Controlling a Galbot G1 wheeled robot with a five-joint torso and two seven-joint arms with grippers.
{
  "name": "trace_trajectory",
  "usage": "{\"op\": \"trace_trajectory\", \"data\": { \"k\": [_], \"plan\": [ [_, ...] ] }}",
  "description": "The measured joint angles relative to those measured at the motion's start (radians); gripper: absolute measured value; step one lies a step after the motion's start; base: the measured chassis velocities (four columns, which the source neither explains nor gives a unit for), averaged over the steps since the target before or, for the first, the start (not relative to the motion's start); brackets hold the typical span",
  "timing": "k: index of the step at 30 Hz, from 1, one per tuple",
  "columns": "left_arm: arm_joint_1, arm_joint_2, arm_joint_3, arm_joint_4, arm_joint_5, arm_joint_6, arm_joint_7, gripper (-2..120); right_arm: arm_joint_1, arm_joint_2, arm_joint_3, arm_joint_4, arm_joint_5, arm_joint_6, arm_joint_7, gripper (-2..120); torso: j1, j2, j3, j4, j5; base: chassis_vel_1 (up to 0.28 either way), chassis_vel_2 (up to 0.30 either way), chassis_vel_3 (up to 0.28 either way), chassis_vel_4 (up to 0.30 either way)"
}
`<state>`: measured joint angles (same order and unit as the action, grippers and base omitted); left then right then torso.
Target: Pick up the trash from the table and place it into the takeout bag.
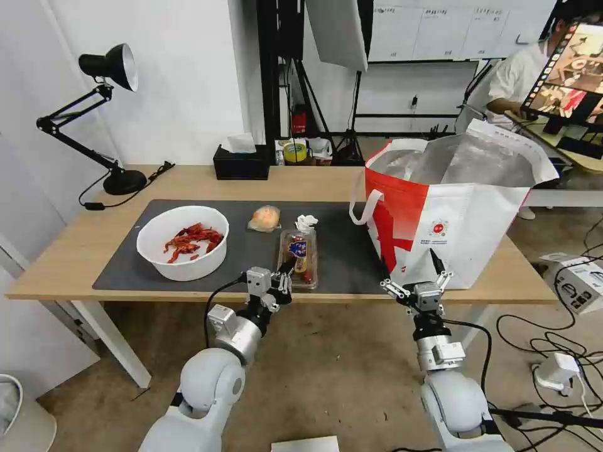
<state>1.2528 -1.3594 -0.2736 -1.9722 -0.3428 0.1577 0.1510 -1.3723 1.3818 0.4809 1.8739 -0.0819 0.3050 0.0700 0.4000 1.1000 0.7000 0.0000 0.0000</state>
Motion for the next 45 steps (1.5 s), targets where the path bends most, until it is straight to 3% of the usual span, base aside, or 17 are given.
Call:
{"op": "trace_trajectory", "data": {
  "k": [19, 45],
  "plan": [
    [-0.03, 0.015, 0.038, 0.056, 0.026, 0.018, -0.001, 0, 0.003, -0.021, -0.02, -0.006, -0.007, -0.003, -0.002, 100, 0.0, 0.0, 0.0, -0.0001, 0.0, 0.0, 0.0, 0.0, 0.0],
    [-0.011, 0.016, 0.034, 0.061, 0.024, 0.017, -0.007, 0, 0.019, -0.053, -0.099, 0.012, -0.079, -0.004, -0.005, 100, 0.0, 0.0, 0.0, -0.0001, 0.0, 0.0, 0.0, 0.0, 0.0]
  ]
}}
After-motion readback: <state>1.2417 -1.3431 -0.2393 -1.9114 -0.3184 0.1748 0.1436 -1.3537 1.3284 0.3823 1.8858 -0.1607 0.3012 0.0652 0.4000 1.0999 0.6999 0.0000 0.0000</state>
